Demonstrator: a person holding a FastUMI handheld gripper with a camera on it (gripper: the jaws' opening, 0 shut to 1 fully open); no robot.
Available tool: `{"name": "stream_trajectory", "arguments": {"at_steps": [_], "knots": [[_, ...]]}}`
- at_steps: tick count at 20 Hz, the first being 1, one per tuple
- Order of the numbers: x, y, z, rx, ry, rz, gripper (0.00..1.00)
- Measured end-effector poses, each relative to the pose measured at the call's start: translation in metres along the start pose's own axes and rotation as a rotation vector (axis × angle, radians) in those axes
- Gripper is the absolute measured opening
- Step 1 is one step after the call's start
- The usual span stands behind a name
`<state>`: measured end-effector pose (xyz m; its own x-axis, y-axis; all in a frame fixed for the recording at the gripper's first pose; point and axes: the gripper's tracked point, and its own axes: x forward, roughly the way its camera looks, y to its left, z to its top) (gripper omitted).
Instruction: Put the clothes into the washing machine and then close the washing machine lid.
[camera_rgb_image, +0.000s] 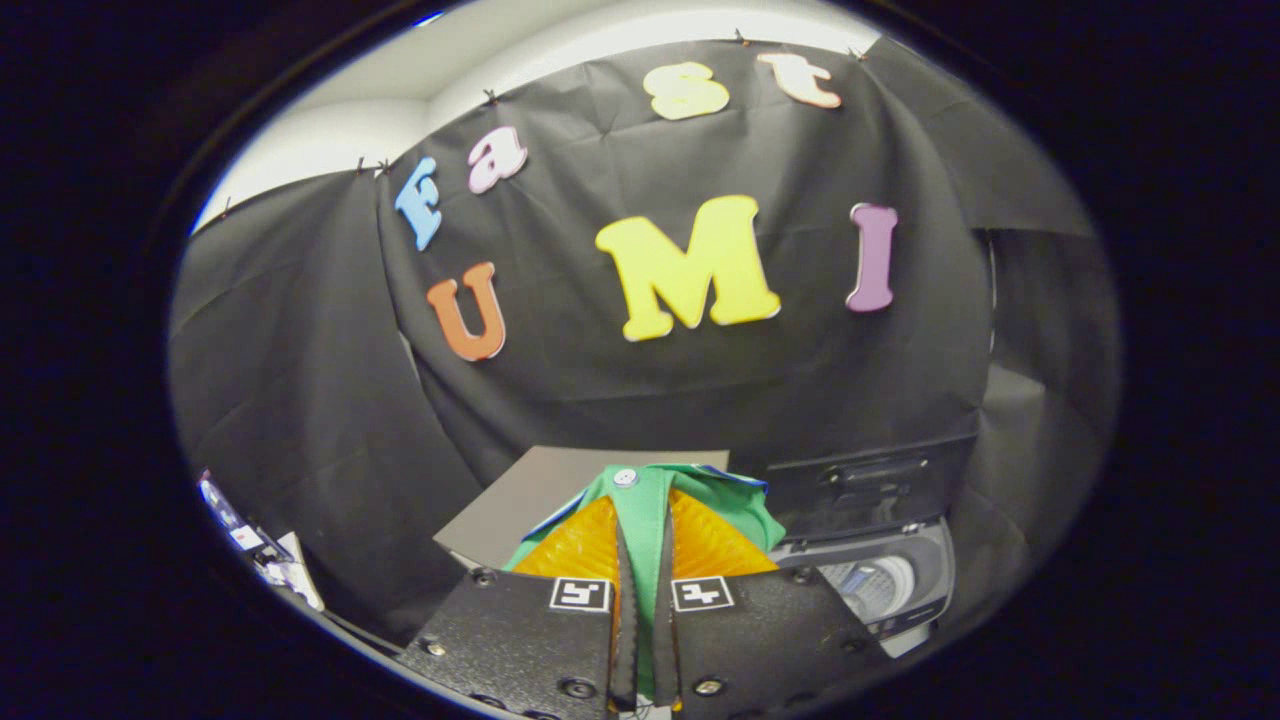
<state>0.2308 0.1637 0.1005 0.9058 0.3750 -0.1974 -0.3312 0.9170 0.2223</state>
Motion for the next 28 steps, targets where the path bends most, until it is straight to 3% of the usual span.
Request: {"name": "stream_trajectory", "arguments": {"at_steps": [6, 12, 23, 28], "knots": [[-0.034, -0.086, 0.058, -0.047, -0.110, -0.100, 0.10], [-0.015, -0.170, 0.053, -0.048, -0.081, -0.137, 0.10], [0.090, -0.263, -0.091, -0.006, 0.191, -0.091, 0.09], [0.133, -0.306, -0.166, 0.018, 0.321, -0.112, 0.10]]}}
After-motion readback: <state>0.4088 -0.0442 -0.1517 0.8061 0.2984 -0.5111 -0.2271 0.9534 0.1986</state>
